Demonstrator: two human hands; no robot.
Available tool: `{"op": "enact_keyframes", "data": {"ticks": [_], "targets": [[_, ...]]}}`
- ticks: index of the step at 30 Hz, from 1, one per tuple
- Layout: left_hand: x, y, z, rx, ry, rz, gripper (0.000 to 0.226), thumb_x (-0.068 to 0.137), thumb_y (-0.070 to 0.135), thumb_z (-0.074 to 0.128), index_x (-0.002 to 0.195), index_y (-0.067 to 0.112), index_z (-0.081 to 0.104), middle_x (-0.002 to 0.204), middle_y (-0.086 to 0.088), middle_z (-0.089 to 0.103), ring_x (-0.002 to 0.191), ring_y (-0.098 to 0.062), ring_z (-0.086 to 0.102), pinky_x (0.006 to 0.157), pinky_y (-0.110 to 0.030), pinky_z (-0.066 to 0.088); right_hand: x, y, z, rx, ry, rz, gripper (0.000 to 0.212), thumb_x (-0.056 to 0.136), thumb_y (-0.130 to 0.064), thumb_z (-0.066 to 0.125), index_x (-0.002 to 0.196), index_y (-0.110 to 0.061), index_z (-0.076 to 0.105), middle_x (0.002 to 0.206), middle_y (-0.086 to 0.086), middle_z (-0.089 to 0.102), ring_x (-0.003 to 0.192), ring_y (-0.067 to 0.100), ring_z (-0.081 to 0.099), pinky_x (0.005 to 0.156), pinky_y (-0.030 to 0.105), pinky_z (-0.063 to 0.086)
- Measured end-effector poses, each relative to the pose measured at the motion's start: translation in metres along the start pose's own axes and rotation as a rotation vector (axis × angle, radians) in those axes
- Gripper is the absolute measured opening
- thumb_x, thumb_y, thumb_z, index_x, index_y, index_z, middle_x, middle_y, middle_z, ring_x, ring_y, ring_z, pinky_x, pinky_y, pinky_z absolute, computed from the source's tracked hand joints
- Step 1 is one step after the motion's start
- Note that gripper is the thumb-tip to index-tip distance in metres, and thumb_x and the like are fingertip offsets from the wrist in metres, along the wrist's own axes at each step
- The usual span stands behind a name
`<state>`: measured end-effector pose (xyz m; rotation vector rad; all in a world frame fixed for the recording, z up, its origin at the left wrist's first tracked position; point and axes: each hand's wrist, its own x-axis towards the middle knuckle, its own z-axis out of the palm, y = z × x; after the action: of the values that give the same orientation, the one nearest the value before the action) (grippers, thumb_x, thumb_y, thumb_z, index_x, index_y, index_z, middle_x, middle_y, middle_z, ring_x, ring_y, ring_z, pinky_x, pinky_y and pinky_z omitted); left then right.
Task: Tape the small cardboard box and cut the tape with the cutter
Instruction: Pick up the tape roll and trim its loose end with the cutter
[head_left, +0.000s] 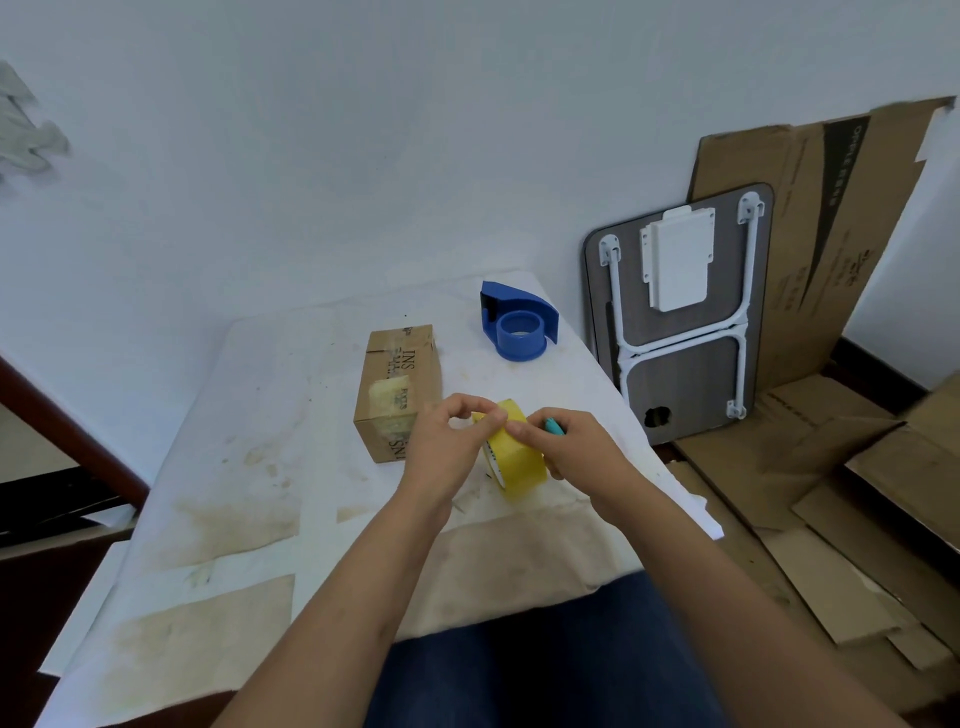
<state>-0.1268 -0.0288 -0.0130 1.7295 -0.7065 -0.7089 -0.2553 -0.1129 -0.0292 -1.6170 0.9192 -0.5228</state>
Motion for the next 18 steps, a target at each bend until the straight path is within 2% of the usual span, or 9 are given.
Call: {"op": "enact_keyframes", "data": {"ticks": [3,6,9,14,18], "targets": [[-0.003,-0.003,0.004,-0.186,-0.030,-0.071,0.015,0.084,0.024,0.074,0.098,0.022,0.071,0.116,-0.002,0.065,0.096,-0.014,0.066,0.075,-0.028,0.058,-0.004,0.001,-0.001,0.024,-0.023,-0.019,0.023,0.086,-0.040,0.067,0.079,-0.017,0.067,0.066,-0.004,0.052,0.063,0.012,0.046,0.060,0.026,0.041],[-0.004,-0.007,0.004,-0.368,-0.058,-0.157,0.024,0.085,0.014,0.072,0.108,0.016,0.068,0.111,-0.008,0.070,0.088,-0.019,0.071,0.078,-0.030,0.059,-0.007,0.003,-0.002,0.034,-0.043,-0.034,0.025,0.086,-0.038,0.067,0.083,-0.014,0.069,0.067,-0.003,0.053,0.063,0.011,0.046,0.061,0.027,0.041],[-0.006,-0.010,0.002,-0.494,-0.091,-0.208,0.026,0.086,0.011,0.070,0.112,0.012,0.067,0.112,-0.015,0.070,0.090,-0.022,0.070,0.079,-0.032,0.059,-0.009,0.003,0.000,0.043,-0.052,-0.043,0.024,0.086,-0.038,0.067,0.082,-0.015,0.069,0.068,-0.005,0.053,0.064,0.010,0.046,0.064,0.028,0.041],[-0.008,-0.013,-0.004,-0.525,-0.115,-0.208,0.024,0.089,0.012,0.067,0.113,0.012,0.068,0.110,-0.016,0.072,0.088,-0.020,0.070,0.073,-0.030,0.059,-0.011,0.004,0.004,0.087,-0.064,-0.041,0.022,0.085,-0.037,0.069,0.081,-0.015,0.068,0.061,-0.010,0.051,0.061,0.009,0.045,0.062,0.028,0.039],[-0.011,-0.014,0.000,-0.474,-0.124,-0.181,0.024,0.089,0.015,0.067,0.113,0.016,0.069,0.106,-0.011,0.073,0.089,-0.018,0.070,0.076,-0.031,0.058,-0.009,0.002,0.008,0.026,0.033,-0.002,0.043,0.084,-0.049,0.065,0.087,-0.007,0.067,0.066,-0.002,0.051,0.063,0.012,0.047,0.061,0.028,0.041]]}}
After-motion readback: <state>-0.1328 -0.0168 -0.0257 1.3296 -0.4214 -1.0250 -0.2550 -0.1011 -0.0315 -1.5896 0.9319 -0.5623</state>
